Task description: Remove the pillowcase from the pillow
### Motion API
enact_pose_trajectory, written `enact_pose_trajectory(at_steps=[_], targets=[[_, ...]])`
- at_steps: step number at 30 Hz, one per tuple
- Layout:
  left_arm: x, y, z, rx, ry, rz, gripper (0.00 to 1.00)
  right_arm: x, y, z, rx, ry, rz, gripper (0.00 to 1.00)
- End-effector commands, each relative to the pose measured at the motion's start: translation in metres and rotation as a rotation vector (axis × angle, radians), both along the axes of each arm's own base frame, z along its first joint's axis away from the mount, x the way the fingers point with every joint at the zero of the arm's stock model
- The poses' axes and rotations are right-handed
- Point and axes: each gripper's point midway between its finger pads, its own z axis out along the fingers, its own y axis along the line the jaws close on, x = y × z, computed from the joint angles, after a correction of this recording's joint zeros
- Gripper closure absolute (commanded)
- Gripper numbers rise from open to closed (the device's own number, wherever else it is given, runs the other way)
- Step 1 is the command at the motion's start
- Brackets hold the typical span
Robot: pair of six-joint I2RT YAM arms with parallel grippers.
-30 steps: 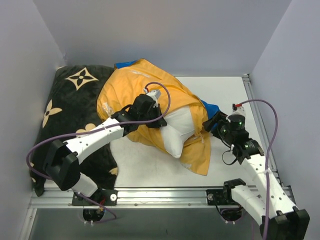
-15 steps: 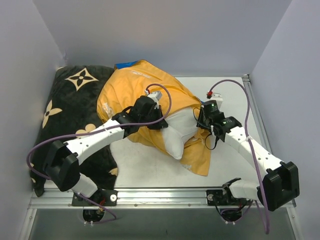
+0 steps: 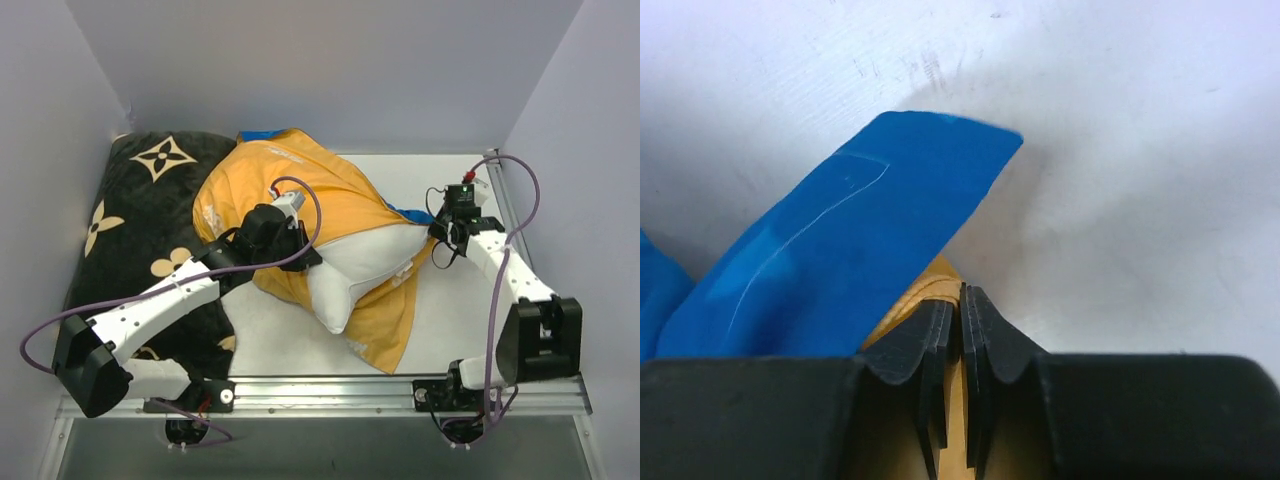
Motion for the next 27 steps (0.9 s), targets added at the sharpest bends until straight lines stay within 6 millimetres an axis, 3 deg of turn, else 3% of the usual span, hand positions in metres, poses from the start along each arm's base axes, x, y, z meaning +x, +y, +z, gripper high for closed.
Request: enact_pose_trajectory(at_steps=[1, 4, 5, 7, 8, 9, 10, 11, 12, 13, 15, 19, 20, 23, 27], targets=[[0.005, 0.038, 0.011, 0.058, -0.055, 0.107, 1.0, 0.031, -0.007, -0.017, 0.098, -0.034, -0.036, 0.94], [0.0, 0.047, 0.021, 0.04, -0.073, 0.119, 1.0, 0.049, 0.008, -0.043, 0.193, 0.005, 0.002, 0.95], [-0.004, 0.048, 0.029, 0.019, -0.085, 0.117, 1.0, 0.065, 0.015, -0.048, 0.241, -0.036, 0.012, 0.94], [-0.005, 0.049, 0.037, -0.001, -0.1, 0.119, 1.0, 0.075, 0.033, -0.05, 0.343, -0.053, 0.067, 0.93], [-0.01, 0.045, 0.042, -0.021, -0.096, 0.092, 1.0, 0.091, 0.044, -0.039, 0.394, -0.124, 0.113, 0.91], [-0.012, 0.043, 0.045, -0.032, -0.095, 0.074, 1.0, 0.098, 0.055, -0.048, 0.47, -0.112, 0.13, 0.9], [-0.013, 0.042, 0.05, -0.041, -0.099, 0.066, 1.0, 0.117, 0.066, -0.031, 0.532, -0.159, 0.181, 0.89], [-0.015, 0.041, 0.055, -0.049, -0.107, 0.058, 1.0, 0.124, 0.094, -0.014, 0.655, -0.188, 0.317, 0.88], [-0.017, 0.042, 0.057, -0.053, -0.106, 0.05, 1.0, 0.133, 0.103, -0.023, 0.741, -0.16, 0.32, 0.87], [-0.018, 0.041, 0.06, -0.059, -0.112, 0.042, 1.0, 0.146, 0.117, -0.005, 0.802, -0.191, 0.383, 0.81], [-0.02, 0.04, 0.063, -0.066, -0.114, 0.032, 1.0, 0.153, 0.136, 0.005, 0.921, -0.198, 0.48, 0.76], [-0.017, 0.034, 0.06, -0.063, -0.106, 0.026, 1.0, 0.151, 0.126, 0.024, 0.917, -0.233, 0.436, 0.57], [-0.015, 0.032, 0.056, -0.058, -0.102, 0.031, 1.0, 0.147, 0.111, 0.035, 0.902, -0.247, 0.401, 0.54], [-0.006, 0.028, 0.047, -0.051, -0.091, 0.061, 1.0, 0.135, 0.094, 0.06, 0.863, -0.278, 0.36, 0.4], [0.009, 0.011, 0.041, -0.083, -0.085, 0.078, 1.0, 0.121, 0.065, 0.077, 0.766, -0.255, 0.253, 0.31]])
